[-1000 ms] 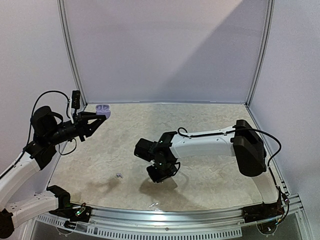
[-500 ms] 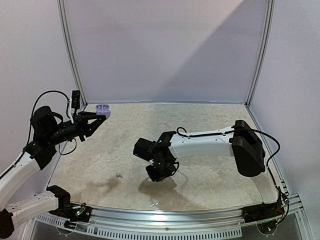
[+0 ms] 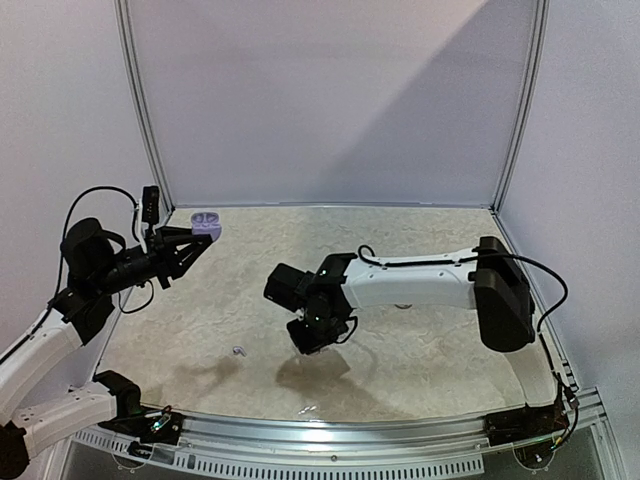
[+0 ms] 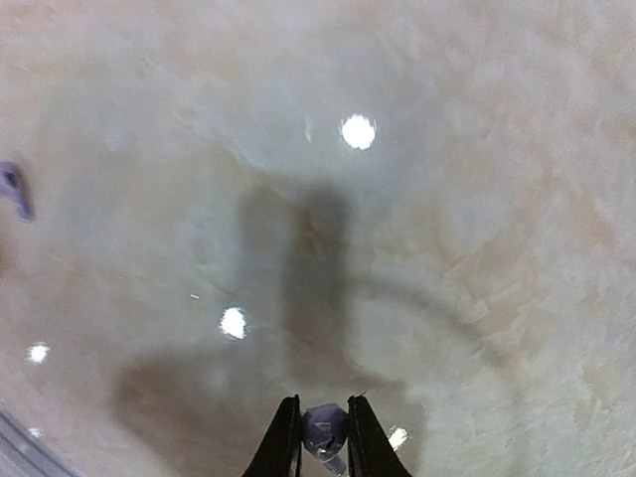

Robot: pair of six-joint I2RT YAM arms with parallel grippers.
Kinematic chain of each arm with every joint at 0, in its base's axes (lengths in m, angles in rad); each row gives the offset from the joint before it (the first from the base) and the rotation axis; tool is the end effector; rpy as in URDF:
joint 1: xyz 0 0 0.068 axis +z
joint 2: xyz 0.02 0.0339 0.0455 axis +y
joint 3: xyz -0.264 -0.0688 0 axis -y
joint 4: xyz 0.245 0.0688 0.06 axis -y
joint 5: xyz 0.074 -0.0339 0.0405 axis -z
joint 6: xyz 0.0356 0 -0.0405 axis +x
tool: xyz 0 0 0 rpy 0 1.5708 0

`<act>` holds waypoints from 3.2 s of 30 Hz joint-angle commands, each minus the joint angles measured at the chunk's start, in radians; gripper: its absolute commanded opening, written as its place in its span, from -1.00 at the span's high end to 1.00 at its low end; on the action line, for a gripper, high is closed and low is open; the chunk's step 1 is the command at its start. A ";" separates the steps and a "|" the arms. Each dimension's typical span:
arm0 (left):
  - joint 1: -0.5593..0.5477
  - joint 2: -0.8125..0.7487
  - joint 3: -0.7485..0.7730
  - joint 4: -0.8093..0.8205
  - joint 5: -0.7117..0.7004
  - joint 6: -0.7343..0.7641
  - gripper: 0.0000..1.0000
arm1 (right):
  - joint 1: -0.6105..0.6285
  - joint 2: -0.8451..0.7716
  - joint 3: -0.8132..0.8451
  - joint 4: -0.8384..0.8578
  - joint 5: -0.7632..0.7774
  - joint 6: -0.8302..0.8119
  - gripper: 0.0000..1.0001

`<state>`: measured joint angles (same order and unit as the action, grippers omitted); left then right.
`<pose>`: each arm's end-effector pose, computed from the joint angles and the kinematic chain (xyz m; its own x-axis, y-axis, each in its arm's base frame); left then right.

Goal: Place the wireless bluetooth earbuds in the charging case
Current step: Pick up the right earbud from the corner of the board, then insert the right earbud into the right side groove of the charging case.

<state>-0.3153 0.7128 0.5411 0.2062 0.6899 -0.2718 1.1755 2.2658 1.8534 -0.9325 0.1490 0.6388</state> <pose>0.1578 -0.0753 0.3069 -0.1950 -0.1542 -0.9686 0.8217 0.5135 -0.2472 0.1828 0.4244 0.1666 -0.8378 -0.4767 -0.2661 -0.4986 0.8666 0.0174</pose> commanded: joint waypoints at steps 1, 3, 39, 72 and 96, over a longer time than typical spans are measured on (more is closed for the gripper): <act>0.009 -0.036 -0.054 0.175 -0.011 0.046 1.00 | -0.010 -0.207 0.093 0.140 0.094 -0.077 0.77; 0.003 -0.039 -0.063 0.244 -0.022 0.070 1.00 | -0.010 -0.302 0.097 0.253 0.104 -0.127 0.76; -0.190 0.082 0.212 0.307 0.131 0.318 1.00 | 0.120 -0.425 0.121 0.923 -0.253 -0.377 0.90; -0.190 0.083 0.226 0.293 0.197 0.106 1.00 | 0.147 -0.484 0.058 0.958 -0.129 -0.521 0.97; -0.194 0.089 0.214 0.398 0.200 0.106 1.00 | 0.147 -0.443 0.042 0.943 -0.183 -0.514 1.00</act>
<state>-0.4965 0.8127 0.7532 0.5468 0.9207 -0.1547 1.3205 1.8023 1.9022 0.0147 -0.0212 0.1146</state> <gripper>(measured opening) 0.211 0.152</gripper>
